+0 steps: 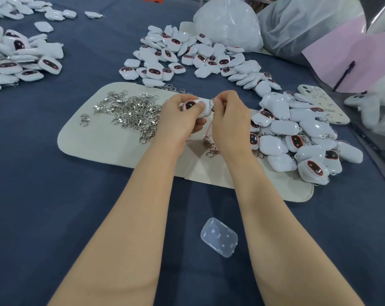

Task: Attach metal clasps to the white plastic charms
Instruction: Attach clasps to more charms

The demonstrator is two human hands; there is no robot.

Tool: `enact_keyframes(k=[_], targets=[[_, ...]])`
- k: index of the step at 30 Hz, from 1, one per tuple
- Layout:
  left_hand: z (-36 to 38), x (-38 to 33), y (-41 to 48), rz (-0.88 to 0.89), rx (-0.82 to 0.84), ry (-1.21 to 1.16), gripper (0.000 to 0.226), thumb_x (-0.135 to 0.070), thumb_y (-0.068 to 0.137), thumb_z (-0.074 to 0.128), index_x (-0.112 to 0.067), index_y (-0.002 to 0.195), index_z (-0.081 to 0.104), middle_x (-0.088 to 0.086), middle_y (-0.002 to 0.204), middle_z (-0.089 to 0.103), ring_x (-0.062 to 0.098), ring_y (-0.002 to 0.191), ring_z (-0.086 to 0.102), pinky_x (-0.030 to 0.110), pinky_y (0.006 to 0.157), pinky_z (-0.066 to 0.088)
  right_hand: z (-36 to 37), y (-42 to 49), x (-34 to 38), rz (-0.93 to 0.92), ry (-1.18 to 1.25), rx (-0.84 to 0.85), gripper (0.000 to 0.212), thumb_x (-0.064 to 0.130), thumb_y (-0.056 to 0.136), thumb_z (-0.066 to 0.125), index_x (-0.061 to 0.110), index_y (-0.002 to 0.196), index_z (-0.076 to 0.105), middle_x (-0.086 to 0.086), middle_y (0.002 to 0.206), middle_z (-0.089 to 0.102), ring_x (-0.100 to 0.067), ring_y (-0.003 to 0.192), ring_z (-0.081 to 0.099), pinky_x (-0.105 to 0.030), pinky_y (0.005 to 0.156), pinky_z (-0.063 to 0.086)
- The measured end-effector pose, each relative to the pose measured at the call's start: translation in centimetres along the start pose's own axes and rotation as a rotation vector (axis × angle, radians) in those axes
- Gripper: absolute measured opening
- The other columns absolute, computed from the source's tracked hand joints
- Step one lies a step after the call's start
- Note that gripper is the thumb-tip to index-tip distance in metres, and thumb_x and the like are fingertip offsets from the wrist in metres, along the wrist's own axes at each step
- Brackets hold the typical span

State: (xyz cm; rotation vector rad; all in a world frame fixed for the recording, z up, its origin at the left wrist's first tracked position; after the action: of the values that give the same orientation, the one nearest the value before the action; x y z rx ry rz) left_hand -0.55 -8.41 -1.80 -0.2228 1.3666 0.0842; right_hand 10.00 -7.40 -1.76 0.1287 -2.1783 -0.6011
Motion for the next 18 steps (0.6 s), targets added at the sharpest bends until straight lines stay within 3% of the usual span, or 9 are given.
enact_keyframes(k=[5, 8, 12, 18], targets=[[0.07, -0.25, 0.17, 0.074, -0.061, 0.072, 0.016, -0.009, 0.090, 0.058, -0.011, 0.106, 0.057, 0.003, 0.079, 0.059, 0.000, 0.041, 0.053, 0.014, 0.046, 0.045, 0.04, 0.00, 0.20, -0.027, -0.011, 0.025, 0.014, 0.008, 0.097, 0.043, 0.002, 0.100, 0.055, -0.003, 0.089, 0.057, -0.017, 0.083, 0.050, -0.025, 0.070, 0.034], [0.31, -0.10, 0.07, -0.100, -0.032, -0.211, 0.002, -0.006, 0.091, 0.057, -0.008, 0.090, 0.058, 0.003, 0.067, 0.055, 0.003, 0.042, 0.051, 0.014, 0.045, 0.045, 0.30, -0.20, 0.56, 0.056, 0.151, -0.010, 0.011, 0.008, 0.096, 0.047, 0.004, 0.100, 0.056, 0.004, 0.082, 0.057, -0.014, 0.078, 0.052, -0.021, 0.071, 0.039], [0.51, 0.27, 0.11, -0.316, 0.032, -0.597, 0.015, -0.005, 0.092, 0.057, -0.005, 0.077, 0.054, -0.003, 0.042, 0.047, 0.002, 0.039, 0.051, 0.010, 0.044, 0.047, 0.73, -0.30, 0.66, 0.179, 0.348, 0.002, 0.007, 0.009, 0.094, 0.052, 0.015, 0.094, 0.056, 0.013, 0.081, 0.057, -0.008, 0.080, 0.057, -0.024, 0.080, 0.048], [0.75, 0.39, -0.26, -0.482, 0.151, -0.709, 0.009, -0.008, 0.090, 0.060, 0.001, 0.094, 0.059, 0.006, 0.064, 0.058, 0.003, 0.044, 0.055, 0.011, 0.044, 0.049, 0.36, -0.22, 0.47, 0.271, 0.541, -0.130, 0.012, 0.007, 0.092, 0.056, 0.015, 0.086, 0.060, 0.010, 0.076, 0.062, 0.008, 0.063, 0.056, -0.010, 0.064, 0.046]])
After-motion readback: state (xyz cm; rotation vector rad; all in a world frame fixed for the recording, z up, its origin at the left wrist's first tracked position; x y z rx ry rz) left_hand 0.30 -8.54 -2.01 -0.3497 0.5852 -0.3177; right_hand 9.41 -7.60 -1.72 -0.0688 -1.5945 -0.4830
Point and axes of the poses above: each hand's wrist, its own y-axis towards the middle knuckle, its own z-axis out of the palm, x = y × z, the point moved 2 cm from there along y, towards the middle knuckle
